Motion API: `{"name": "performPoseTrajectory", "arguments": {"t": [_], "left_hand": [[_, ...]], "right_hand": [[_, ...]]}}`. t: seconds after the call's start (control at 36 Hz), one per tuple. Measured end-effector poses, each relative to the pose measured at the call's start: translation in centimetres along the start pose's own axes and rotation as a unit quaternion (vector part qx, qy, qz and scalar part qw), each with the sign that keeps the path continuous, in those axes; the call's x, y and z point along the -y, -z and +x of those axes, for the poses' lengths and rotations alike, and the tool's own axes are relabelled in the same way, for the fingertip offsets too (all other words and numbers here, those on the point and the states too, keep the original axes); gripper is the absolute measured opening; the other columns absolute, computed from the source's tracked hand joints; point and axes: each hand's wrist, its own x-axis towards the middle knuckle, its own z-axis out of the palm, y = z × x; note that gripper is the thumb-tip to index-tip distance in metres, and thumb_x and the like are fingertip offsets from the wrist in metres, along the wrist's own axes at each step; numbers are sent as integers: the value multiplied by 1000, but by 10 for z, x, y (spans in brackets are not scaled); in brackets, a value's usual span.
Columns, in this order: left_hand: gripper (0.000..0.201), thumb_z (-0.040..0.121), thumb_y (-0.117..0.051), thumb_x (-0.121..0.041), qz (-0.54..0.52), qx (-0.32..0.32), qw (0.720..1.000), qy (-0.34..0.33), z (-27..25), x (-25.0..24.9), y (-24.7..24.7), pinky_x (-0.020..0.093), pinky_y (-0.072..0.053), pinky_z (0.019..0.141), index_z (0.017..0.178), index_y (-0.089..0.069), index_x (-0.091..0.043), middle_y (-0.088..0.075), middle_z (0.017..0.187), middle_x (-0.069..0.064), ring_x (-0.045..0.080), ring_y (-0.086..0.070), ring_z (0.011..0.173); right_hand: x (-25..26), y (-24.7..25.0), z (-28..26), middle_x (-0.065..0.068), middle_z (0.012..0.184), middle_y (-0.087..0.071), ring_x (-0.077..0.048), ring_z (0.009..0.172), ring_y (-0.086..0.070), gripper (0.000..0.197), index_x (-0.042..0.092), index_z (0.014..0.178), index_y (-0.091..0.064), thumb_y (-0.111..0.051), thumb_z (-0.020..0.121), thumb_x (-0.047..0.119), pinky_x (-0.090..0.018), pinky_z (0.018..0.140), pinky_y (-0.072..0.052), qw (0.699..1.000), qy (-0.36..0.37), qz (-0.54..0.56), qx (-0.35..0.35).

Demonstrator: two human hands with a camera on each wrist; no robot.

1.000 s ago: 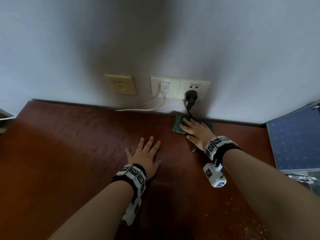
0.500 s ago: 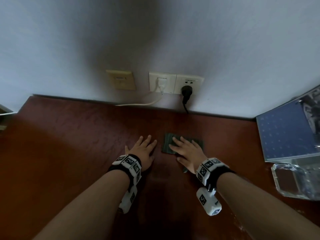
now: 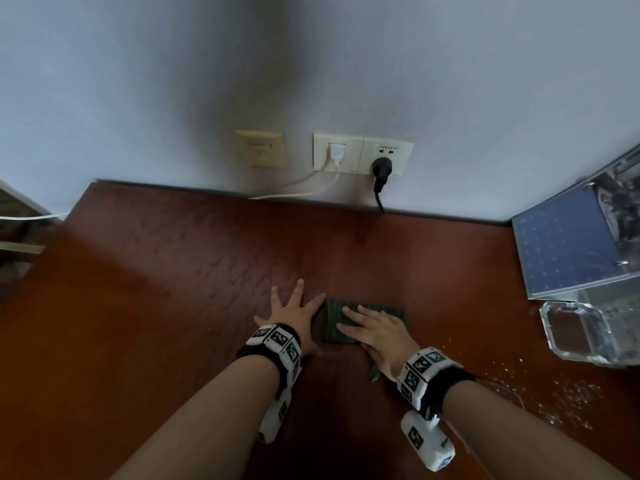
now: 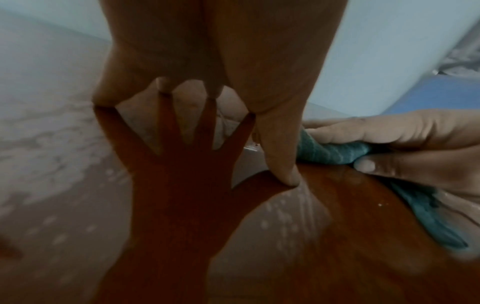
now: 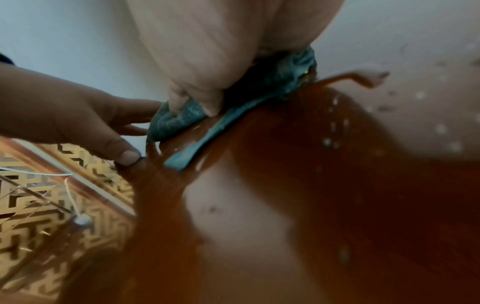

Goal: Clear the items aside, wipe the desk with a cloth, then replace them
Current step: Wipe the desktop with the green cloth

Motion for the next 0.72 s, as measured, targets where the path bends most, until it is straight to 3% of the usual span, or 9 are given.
{"name": "performPoseTrajectory", "arguments": {"t": [0.06, 0.11, 0.17, 0.25, 0.31, 0.36, 0.5, 0.64, 0.72], "left_hand": [[110, 80, -79, -44, -32, 2, 999, 22, -1, 0, -1, 79, -16, 107, 152, 3, -56, 37, 157, -12, 41, 29, 145], [111, 80, -80, -43, -34, 7, 999, 21, 0, 0, -2, 79, -16, 106, 151, 5, -56, 38, 157, -10, 42, 31, 144], [113, 80, -80, -42, -33, 10, 999, 20, 5, -1, -2, 79, -17, 107, 150, 7, -57, 38, 157, -9, 43, 32, 143], [116, 79, -82, -40, -31, 16, 999, 29, 11, -3, -1, 74, -22, 109, 149, 8, -58, 39, 156, -7, 47, 33, 140], [116, 78, -82, -39, -36, 17, 999, 29, 14, -3, 0, 73, -22, 110, 149, 7, -59, 38, 157, -7, 48, 34, 140], [116, 77, -83, -39, -36, 19, 999, 27, 14, -3, 1, 74, -20, 110, 149, 6, -59, 38, 157, -7, 48, 34, 139], [117, 75, -85, -39, -47, 20, 998, 27, 11, -3, 3, 78, -18, 107, 149, 4, -60, 39, 156, -8, 47, 34, 140], [117, 76, -84, -39, -51, 20, 998, 27, 7, -5, 4, 80, -17, 106, 149, 4, -59, 38, 157, -8, 46, 34, 140], [118, 75, -85, -40, -50, 20, 998, 28, 8, -6, 4, 79, -17, 106, 149, 5, -59, 38, 156, -8, 46, 34, 140]], "right_hand": [[-6, 6, 3, 19, 153, -16, -12, 141, -22, 56, 42, 141, -40, -35, 85, 40, -40, 107, -26, 999, 27, 11, -12], [-11, 9, 12, 11, 152, -32, -15, 137, -32, 58, 32, 139, -47, -61, 84, 17, -38, 109, -28, 999, 26, 24, -8], [-8, 17, 24, -1, 145, -47, -19, 134, -40, 46, 16, 132, -57, -58, 89, 3, -36, 111, -31, 992, -32, 125, -7], [-17, 27, 33, -6, 136, -52, -21, 131, -44, 32, -2, 119, -63, -53, 89, -6, -24, 111, -31, 949, -127, 258, -134], [-20, 47, 33, -1, 135, -49, -12, 127, -43, 43, 0, 122, -61, -41, 88, -17, -4, 105, -22, 934, -144, 253, -208], [-31, 61, 35, 3, 136, -46, -7, 127, -39, 51, 5, 127, -59, -37, 88, -19, 3, 101, -17, 935, -113, 234, -240], [-48, 74, 52, 9, 154, -28, -14, 146, -12, 47, 23, 137, -51, -52, 95, 4, -14, 107, -4, 993, -63, 103, 9], [-45, 73, 67, 9, 160, -2, -18, 147, 3, 62, 30, 151, -20, -49, 97, 21, -44, 117, -3, 993, -81, 85, -22], [-43, 48, 74, 10, 159, 14, -20, 147, 10, 63, 38, 151, -1, -36, 99, 45, -46, 117, -1, 991, -129, -19, 3]]}}
